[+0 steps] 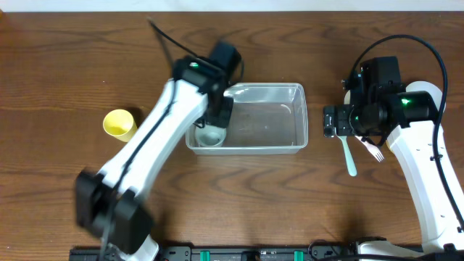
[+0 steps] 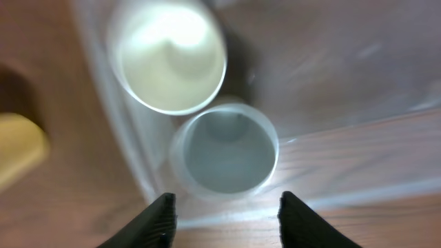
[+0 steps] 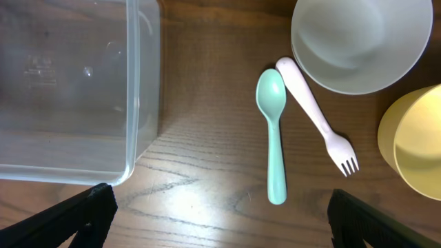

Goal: Pack container
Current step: 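Place the grey-blue cup in the container beside the white cup, then grasp the yellow cup rim with the left gripper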

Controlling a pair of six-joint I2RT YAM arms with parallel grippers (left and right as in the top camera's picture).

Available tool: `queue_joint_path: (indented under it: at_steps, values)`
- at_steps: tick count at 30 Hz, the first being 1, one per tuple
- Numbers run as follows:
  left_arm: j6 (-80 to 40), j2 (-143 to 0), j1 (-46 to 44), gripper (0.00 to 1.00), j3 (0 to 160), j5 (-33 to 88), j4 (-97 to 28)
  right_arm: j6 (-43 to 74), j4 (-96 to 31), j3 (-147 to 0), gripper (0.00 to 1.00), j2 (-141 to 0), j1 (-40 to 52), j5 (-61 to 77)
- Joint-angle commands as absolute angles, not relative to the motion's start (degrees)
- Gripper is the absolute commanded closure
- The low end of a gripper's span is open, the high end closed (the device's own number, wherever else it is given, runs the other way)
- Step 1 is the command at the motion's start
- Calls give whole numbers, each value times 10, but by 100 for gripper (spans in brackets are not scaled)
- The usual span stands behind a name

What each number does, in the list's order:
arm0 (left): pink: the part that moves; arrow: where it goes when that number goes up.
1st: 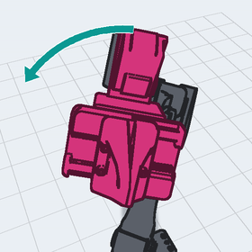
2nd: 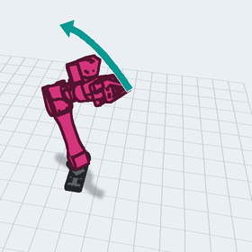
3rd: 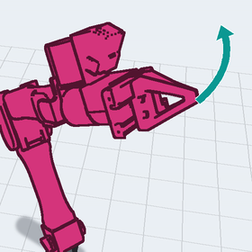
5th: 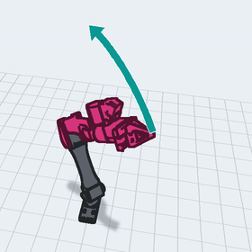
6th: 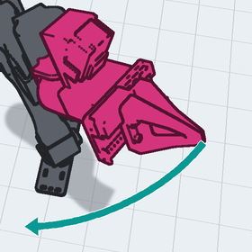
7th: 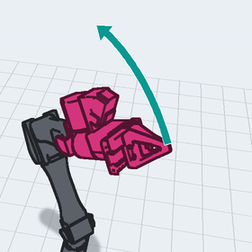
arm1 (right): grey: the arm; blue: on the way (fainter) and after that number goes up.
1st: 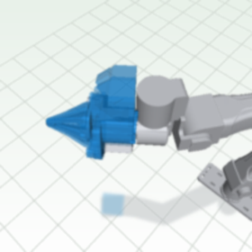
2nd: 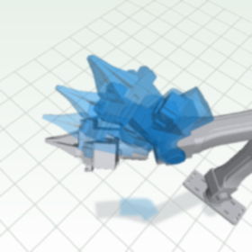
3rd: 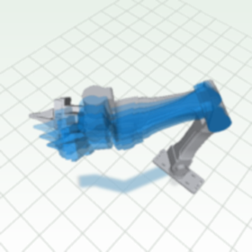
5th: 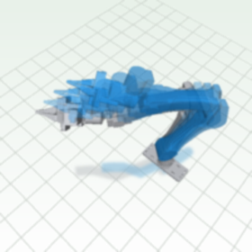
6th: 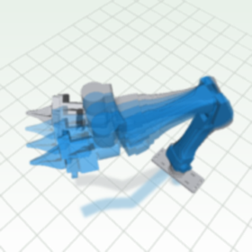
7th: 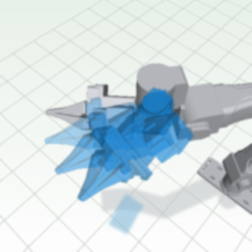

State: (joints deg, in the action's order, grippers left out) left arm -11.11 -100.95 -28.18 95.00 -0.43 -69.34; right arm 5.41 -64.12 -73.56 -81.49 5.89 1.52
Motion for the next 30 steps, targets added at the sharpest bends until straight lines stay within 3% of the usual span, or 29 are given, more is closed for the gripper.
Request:
queue_joint_path:
  at_steps: [1, 7, 20, 30]
  values:
    - [-86, -914, -269, 44, 983, -40, -700, 46, -639, -741, 1, -818, 55, 15]
    - [-87, -835, -188, 42, 983, -76, -715, 46, -638, -741, 1, -818, 55, 15]
    - [-119, -844, -5, 42, 963, -72, -729, 46, -636, -741, 1, -818, 55, 16]
    - [-119, -958, 30, 42, 877, -50, -663, 46, -637, -741, 1, -818, 55, 16]
